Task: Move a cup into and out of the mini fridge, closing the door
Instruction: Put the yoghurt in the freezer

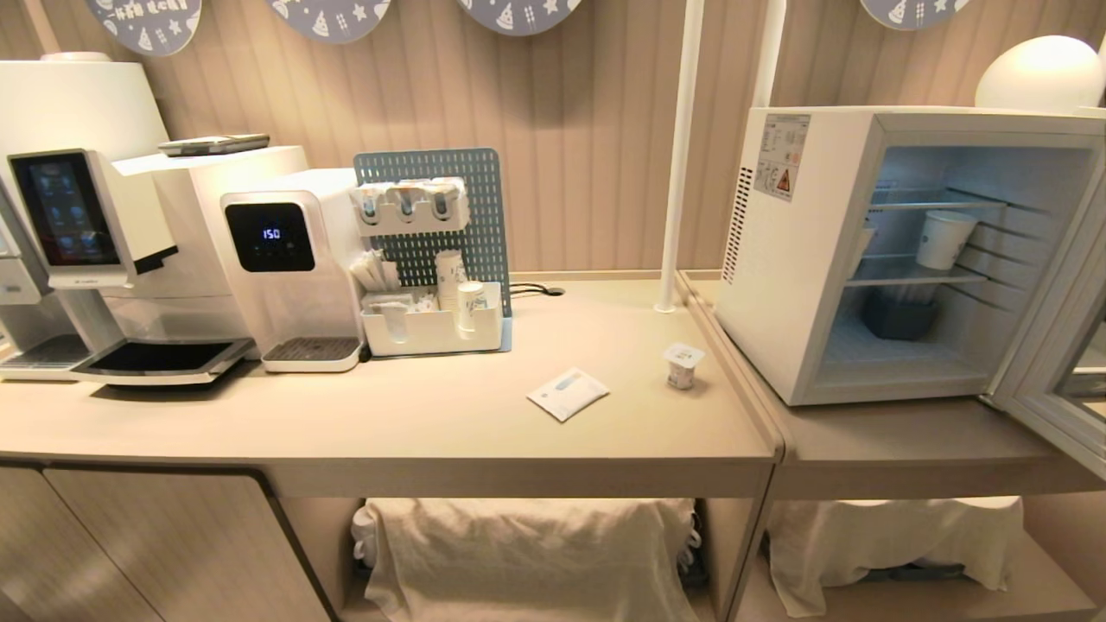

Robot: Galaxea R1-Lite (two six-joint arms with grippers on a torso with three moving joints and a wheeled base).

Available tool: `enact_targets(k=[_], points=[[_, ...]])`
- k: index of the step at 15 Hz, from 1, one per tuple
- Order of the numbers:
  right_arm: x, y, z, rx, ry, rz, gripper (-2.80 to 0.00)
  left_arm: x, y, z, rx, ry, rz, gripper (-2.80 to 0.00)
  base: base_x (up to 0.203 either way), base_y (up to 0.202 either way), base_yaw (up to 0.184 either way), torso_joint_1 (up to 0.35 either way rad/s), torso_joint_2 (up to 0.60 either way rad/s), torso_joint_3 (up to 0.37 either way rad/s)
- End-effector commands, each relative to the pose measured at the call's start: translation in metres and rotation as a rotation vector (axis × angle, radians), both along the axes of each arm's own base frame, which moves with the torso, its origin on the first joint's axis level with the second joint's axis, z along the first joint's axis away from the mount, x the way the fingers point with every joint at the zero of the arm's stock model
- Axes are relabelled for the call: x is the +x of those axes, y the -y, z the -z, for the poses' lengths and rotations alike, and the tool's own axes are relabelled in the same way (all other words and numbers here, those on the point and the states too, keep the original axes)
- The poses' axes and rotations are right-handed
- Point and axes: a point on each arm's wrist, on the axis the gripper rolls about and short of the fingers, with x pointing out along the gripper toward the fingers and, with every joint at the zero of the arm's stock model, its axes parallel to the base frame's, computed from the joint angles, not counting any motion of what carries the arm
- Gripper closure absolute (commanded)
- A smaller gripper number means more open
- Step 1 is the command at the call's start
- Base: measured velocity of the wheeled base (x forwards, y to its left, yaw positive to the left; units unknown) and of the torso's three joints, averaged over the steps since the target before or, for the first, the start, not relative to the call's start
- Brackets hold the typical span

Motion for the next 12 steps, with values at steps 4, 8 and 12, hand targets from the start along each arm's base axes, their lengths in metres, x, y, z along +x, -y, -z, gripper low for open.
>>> enact_targets(k=[4, 8, 12], points=[[0.0, 0.0, 0.0, -0.001, 0.0, 0.0, 0.0, 0.0, 0.0, 0.0, 0.002, 0.0, 0.0, 0.0, 0.108, 0.0, 0.002, 0.003, 0.0, 0.003], [-0.001, 0.0, -0.007, 0.012, 0.046, 0.005, 0.0, 0.0, 0.0, 0.0, -0.002, -0.002, 0.0, 0.0, 0.158, 0.0, 0.001, 0.007, 0.01, 0.002], [-0.026, 0.0, -0.102, 0.012, 0.219, -0.013, 0.0, 0.0, 0.0, 0.0, -0.005, 0.0, 0.0, 0.0, 0.0, 0.0, 0.0, 0.0, 0.0, 0.0]])
